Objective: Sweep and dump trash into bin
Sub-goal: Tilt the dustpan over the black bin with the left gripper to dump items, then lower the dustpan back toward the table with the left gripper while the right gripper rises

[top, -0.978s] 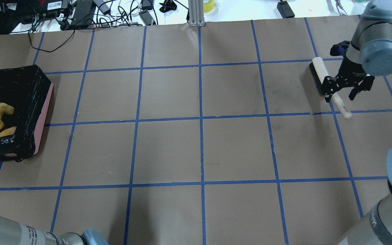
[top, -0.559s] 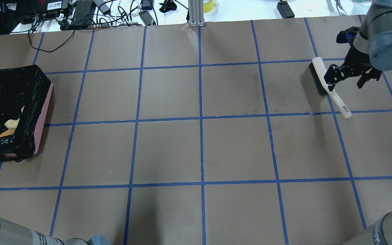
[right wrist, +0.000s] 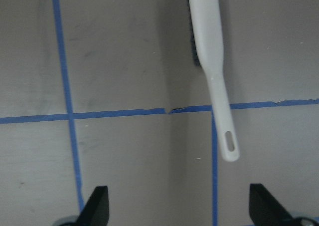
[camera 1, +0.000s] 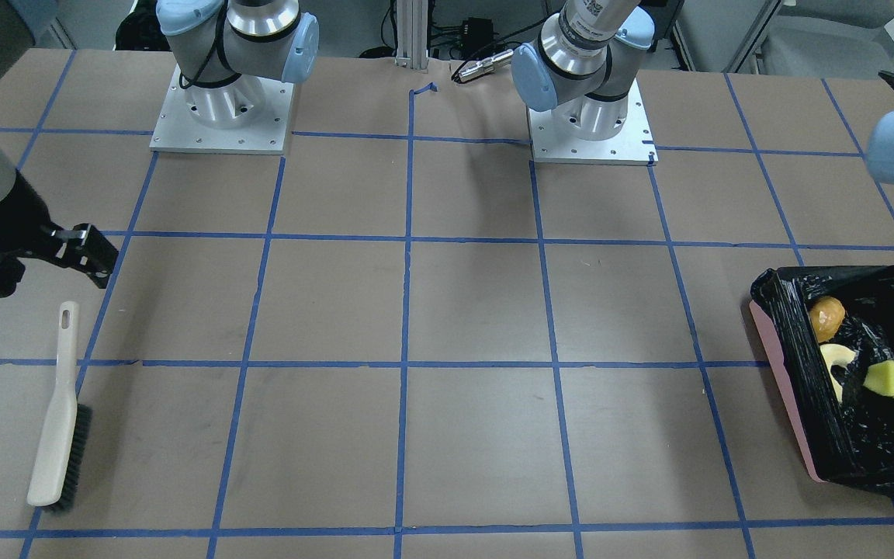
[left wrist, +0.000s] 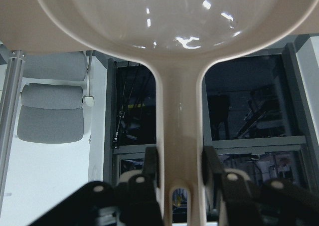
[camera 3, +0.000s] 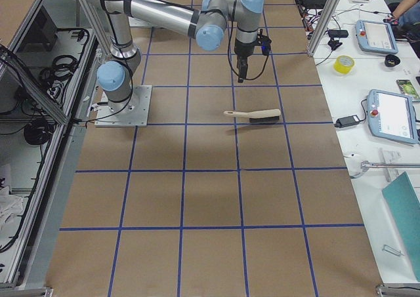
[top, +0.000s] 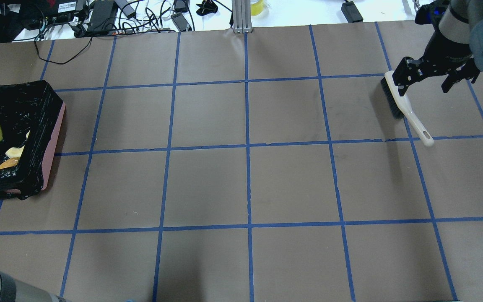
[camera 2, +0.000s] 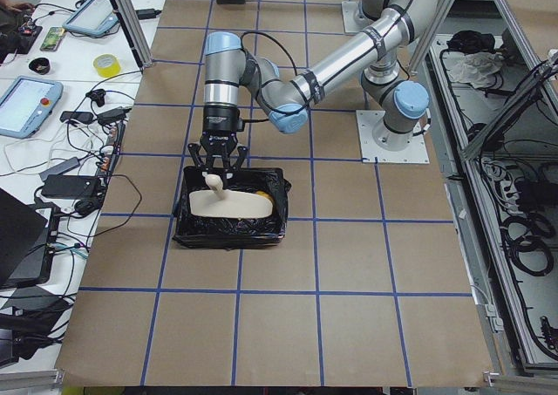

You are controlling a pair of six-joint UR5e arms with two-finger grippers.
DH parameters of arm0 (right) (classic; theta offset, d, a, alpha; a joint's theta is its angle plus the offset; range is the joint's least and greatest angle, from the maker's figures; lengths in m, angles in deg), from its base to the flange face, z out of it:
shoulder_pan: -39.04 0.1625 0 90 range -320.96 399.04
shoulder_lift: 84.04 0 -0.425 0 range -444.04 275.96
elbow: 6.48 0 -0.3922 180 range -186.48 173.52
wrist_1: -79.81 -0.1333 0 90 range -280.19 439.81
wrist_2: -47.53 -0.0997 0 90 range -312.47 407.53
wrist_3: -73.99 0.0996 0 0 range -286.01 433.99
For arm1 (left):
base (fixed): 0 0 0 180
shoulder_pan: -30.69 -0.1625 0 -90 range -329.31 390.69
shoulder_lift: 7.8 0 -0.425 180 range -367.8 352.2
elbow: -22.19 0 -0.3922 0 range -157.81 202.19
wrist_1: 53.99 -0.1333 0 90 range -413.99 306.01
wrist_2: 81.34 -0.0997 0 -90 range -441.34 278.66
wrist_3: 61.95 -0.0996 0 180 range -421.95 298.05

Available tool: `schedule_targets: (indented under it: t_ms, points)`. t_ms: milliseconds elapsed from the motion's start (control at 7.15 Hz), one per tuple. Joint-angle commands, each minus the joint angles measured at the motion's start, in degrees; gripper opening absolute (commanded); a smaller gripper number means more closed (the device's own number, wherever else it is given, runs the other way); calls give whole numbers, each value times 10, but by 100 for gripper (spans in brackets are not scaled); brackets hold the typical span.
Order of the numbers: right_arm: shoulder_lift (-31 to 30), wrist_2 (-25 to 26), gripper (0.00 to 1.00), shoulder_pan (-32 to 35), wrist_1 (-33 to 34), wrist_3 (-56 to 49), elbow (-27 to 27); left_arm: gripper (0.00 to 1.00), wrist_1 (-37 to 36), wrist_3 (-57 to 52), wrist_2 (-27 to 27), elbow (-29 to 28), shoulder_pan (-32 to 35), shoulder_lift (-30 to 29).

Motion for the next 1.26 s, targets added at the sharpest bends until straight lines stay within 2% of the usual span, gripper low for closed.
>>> schedule_targets:
  t_ms: [0,140,280,419,559,699,839,1118]
  points:
    - [-39,-20,100,83,-51,136,-34,0,-16,-4,6,3,-1,5]
    - [-49,-29,100,85,-100,139,-74,0,-4,-24,79,-23,-21,2]
    - [-56,-66,100,85,-151,141,-103,0,48,-28,139,-40,-56,7]
    - [-74,-65,100,84,-158,129,-99,0,86,-30,227,-50,-85,12]
    - [-76,-72,100,85,-148,125,-87,0,132,-29,293,-58,-107,21]
    - [-76,-63,100,82,-148,114,-82,0,183,-24,351,-67,-112,30]
    - [-72,-63,100,85,-150,108,-79,0,241,-14,440,-78,-122,43]
    - [-71,-63,100,85,-148,107,-65,0,327,19,515,-90,-126,45]
